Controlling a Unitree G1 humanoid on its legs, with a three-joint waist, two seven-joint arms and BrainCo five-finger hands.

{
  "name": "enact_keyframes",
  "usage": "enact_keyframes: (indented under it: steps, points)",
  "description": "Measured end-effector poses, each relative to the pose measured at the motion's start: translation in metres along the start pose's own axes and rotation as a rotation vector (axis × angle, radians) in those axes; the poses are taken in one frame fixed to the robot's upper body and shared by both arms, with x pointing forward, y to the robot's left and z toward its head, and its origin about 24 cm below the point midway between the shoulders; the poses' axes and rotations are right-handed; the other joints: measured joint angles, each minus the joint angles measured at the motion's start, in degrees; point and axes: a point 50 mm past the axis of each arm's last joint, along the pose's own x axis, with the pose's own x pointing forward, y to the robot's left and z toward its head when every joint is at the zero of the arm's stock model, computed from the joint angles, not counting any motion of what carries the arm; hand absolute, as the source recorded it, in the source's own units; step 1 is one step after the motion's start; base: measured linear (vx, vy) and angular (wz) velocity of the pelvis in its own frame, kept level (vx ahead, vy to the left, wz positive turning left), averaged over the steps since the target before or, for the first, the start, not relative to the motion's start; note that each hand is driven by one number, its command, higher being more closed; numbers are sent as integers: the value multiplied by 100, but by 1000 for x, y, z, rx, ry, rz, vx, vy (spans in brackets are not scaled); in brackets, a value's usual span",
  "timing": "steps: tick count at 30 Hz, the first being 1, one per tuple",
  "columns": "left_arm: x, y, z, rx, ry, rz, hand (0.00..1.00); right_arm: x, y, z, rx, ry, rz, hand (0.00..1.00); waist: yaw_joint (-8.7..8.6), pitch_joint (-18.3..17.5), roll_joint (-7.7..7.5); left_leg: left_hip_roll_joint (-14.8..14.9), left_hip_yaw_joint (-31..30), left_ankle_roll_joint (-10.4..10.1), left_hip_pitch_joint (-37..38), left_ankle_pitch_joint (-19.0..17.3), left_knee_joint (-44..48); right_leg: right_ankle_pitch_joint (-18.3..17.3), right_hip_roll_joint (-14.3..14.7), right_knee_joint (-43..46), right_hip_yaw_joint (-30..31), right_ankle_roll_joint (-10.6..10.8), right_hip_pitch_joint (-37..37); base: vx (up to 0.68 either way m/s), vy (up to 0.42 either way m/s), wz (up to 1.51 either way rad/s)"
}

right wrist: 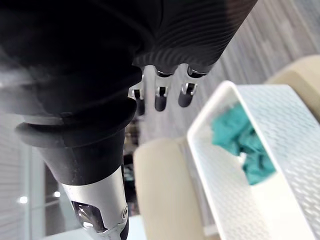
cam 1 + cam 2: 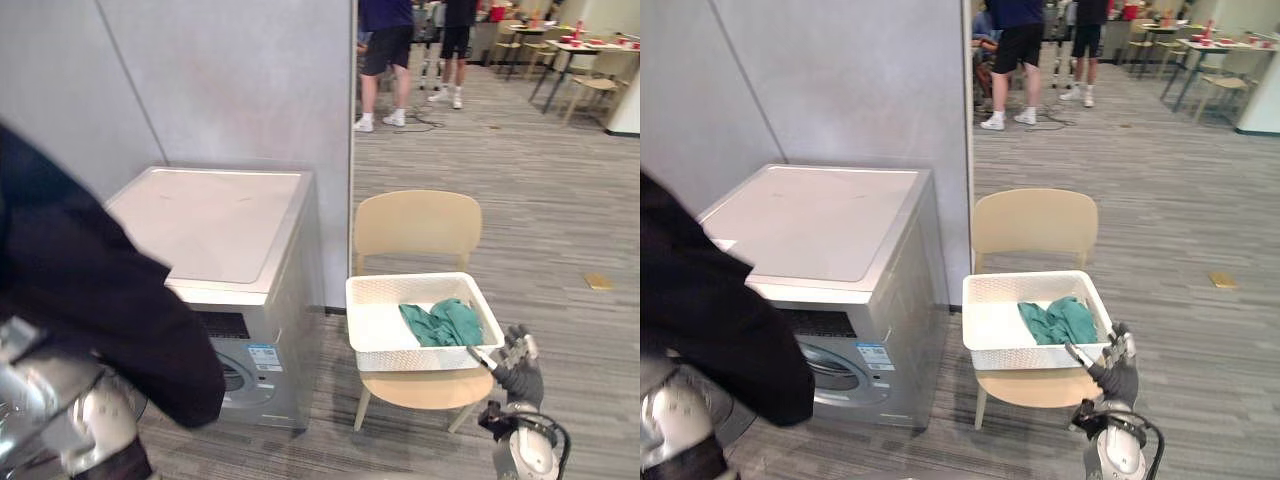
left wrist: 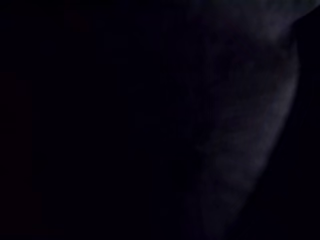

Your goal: Pick up the laundry basket with both hands and put the clothes into the washing machine.

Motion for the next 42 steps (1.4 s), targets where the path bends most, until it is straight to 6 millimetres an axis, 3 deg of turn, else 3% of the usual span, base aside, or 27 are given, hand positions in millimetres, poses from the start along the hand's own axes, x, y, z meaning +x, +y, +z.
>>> enact_keyframes:
  steps: [3, 7, 9, 12, 15, 16, 17, 18, 20, 21, 23, 25, 26, 27, 28, 29, 31, 32, 37, 38, 39, 40, 41, 42]
  points:
    - [-38, 33, -2, 101, 169, 81, 100, -9, -7, -18, 13, 92, 5, 0, 142, 20, 23, -10, -167, 16, 1, -11, 2, -94, -3, 45, -152, 10, 85, 20, -7, 33]
    - [-102, 53, -10, 137, 477, 173, 100, -15, -6, -34, -4, 172, 37, 0, 193, 59, -1, -7, -348, 17, -12, -17, 28, -310, 1, 194, -283, 72, 188, -5, -11, 30]
    - [-128, 52, -21, 81, 639, 183, 100, -21, -1, -47, -9, 238, 77, 0, 317, 84, -3, 11, -420, 19, -14, -18, 39, -418, 0, 363, -334, 67, 179, 9, -18, 21]
    - [-138, 48, -26, 17, 711, 170, 100, -23, 20, -59, -36, 302, 213, 0, 366, 438, -65, 35, -629, 67, -142, -163, 503, -797, -116, 1112, -458, 31, 135, -27, -43, 37]
    - [-148, 25, -37, -113, 772, 114, 100, -16, 50, -50, -89, 264, 401, 0, 401, 658, -45, -80, -1692, 0, -1150, -217, 1190, -1508, -365, 2408, -1255, -232, -474, -152, -118, 137]
    - [-151, 19, -42, -144, 799, 95, 100, -14, 52, -47, -92, 249, 420, 0, 424, 694, -14, -112, -1850, 119, -1327, -235, 1120, -1590, -415, 2595, -1522, -267, -553, -141, -155, 189]
    - [-156, 10, -49, -183, 842, 69, 100, -10, 55, -42, -91, 230, 431, 0, 496, 777, -38, -115, -1708, 707, -1500, -490, 833, -1665, -520, 2668, -1983, -321, -572, -116, -108, 204]
    - [-160, 5, -53, -208, 867, 58, 100, -3, 61, -35, -82, 197, 441, 0, 513, 927, -244, -113, -1013, 895, -1650, -571, 945, -1642, -813, 2621, -2445, -470, -498, -108, -90, 192]
    - [-163, 0, -55, -235, 885, 49, 100, 8, 65, -24, -87, 149, 439, 0, 494, 1048, -257, -35, -172, 862, -1804, -567, 1638, -1481, -1024, 2603, -2823, -565, -466, -95, -76, 129]
    - [-163, -5, -58, -262, 888, 38, 100, 14, 65, -18, -93, 123, 435, 0, 495, 1040, -134, 147, 69, 841, -1806, -588, 2246, -1376, -1041, 2511, -3094, -636, -417, -119, -85, 120]
    - [-162, -17, -63, -323, 890, 6, 100, 16, 65, -15, -77, 108, 417, 0, 485, 1035, -63, 476, 133, 857, -1543, -608, 2903, -1345, -1077, 2504, -3393, -623, -308, -127, -48, 89]
    - [-164, -31, -69, -377, 915, -58, 100, 16, 65, -14, -66, 104, 404, 0, 466, 1001, -10, 854, 188, 733, -1005, -855, 3331, -1228, -1100, 2482, -3626, -564, -272, -110, 61, 61]
    - [-164, -34, -71, -385, 922, -70, 100, 16, 64, -14, -63, 101, 394, 0, 439, 985, 13, 894, 230, 641, -882, -900, 3255, -1177, -1109, 2457, -3686, -527, -271, -69, 222, 65]
    - [-166, -37, -78, -396, 942, -84, 100, 16, 57, -15, -57, 107, 354, 0, 370, 919, 108, 848, 378, 293, -618, -1062, 2590, -1016, -1121, 2365, -3835, -456, -275, -48, 337, 86]
    - [-167, -38, -85, -398, 955, -84, 100, 18, 51, -16, -49, 113, 316, 0, 251, 823, 246, 715, 509, 118, -462, -1187, 1962, -836, -1108, 2263, -3975, -372, -289, -42, 317, 90]
    - [-166, -40, -88, -401, 960, -90, 100, 19, 49, -17, -38, 117, 300, 0, 210, 823, 229, 613, 520, 94, -383, -1201, 1705, -736, -1127, 2230, -4011, -352, -305, -49, 331, 73]
    - [-163, -39, -95, -389, 963, -96, 100, 20, 52, -23, -23, 144, 288, 0, 206, 861, 47, 266, 558, 14, -224, -1131, 1189, -448, -1337, 2078, -3974, -275, -337, -75, 420, 31]
    - [-158, -22, -95, -315, 946, -69, 100, 17, 54, -38, -16, 212, 279, 0, 338, 761, -163, -435, 593, 330, 29, -1029, 782, 188, -1779, 1614, -3463, -212, -294, -97, 503, 12]
    - [-157, -17, -94, -283, 934, -61, 100, 17, 49, -50, -44, 268, 268, 0, 343, 764, -168, -682, 569, 453, 35, -964, 589, 407, -1917, 1572, -3322, -207, -323, -22, 149, 9]
    - [-165, -20, -96, -298, 967, -59, 100, 14, 40, -58, -67, 309, 247, 0, 283, 787, -193, -761, 478, 503, 105, -994, 546, 434, -2151, 2004, -2957, -390, -364, -4, 55, 56]
    - [-174, -28, -100, -316, 1010, -82, 100, 10, 24, -63, -84, 342, 202, 0, 249, 787, -171, -823, 403, 592, 149, -1036, 655, 550, -2273, 2382, -2251, -714, -459, 32, 155, 83]
    - [-181, -35, -101, -337, 1042, -102, 100, 2, 11, -70, -106, 381, 176, 0, 212, 787, -155, -865, 248, 707, 250, -1110, 791, 921, -2249, 2956, -858, -991, -776, 54, 160, 70]
    - [-183, -36, -101, -337, 1049, -108, 100, -2, 9, -73, -105, 394, 169, 0, 186, 799, -152, -868, 110, 752, 292, -1141, 833, 1044, -2196, 3256, -321, -997, -988, 56, 138, 68]
    - [-182, -38, -102, -340, 1050, -127, 100, -11, 9, -79, -69, 419, 152, 0, 104, 783, -128, -761, -150, 867, 272, -1217, 848, 391, -1734, 4016, 576, -626, -1363, 19, -3, 72]
